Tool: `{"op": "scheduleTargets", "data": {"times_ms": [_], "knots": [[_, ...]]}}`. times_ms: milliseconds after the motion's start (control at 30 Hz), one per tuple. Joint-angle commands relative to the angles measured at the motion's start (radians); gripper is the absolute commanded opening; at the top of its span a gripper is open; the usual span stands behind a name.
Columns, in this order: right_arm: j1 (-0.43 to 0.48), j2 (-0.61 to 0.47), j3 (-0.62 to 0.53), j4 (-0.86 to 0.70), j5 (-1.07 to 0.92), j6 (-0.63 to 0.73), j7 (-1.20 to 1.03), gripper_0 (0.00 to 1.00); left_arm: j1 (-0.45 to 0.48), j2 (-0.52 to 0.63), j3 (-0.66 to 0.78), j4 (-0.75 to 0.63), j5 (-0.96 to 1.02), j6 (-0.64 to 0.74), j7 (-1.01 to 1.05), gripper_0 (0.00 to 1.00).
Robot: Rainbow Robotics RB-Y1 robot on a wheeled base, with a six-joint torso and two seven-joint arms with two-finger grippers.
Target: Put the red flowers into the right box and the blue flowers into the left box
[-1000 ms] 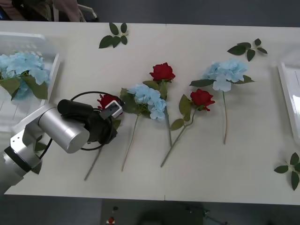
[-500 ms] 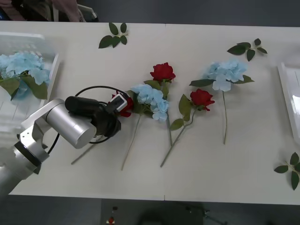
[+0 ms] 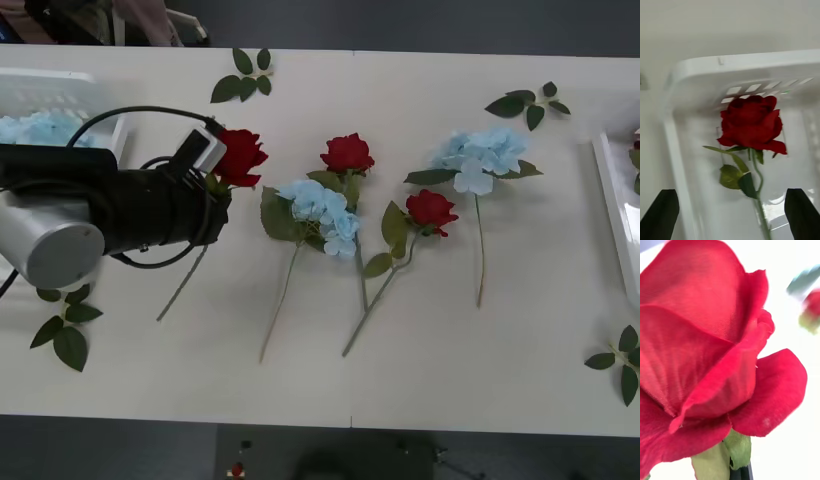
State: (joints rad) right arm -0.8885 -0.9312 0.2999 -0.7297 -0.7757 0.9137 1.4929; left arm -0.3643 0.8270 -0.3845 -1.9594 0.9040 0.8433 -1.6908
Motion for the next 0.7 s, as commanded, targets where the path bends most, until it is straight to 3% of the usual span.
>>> {"op": "scheduleTargets", "data": {"times_ms": [33, 267, 467, 700], "knots": [[0.011, -0.034, -0.013, -0.125, -0.131, 0.039, 0.078, 0.85, -0.079, -0.065, 0.016, -0.041, 0.075, -0.043, 0.137, 0.0], [0.177, -0.126, -0.047, -0.534, -0.447, 0.063, 0.086, 0.85, -0.236, -0.292, 0.018, 0.09, 0.053, -0.102, 0.255, 0.0], [0.401, -0.135, -0.203, -0.821, -0.717, 0.025, 0.102, 0.87, -0.358, -0.428, 0.027, 0.263, 0.053, -0.234, 0.264, 0.0], [0.556, -0.135, -0.297, -1.013, -0.926, -0.049, 0.139, 0.88, -0.455, -0.462, 0.033, 0.361, 0.104, -0.29, 0.275, 0.0]]}}
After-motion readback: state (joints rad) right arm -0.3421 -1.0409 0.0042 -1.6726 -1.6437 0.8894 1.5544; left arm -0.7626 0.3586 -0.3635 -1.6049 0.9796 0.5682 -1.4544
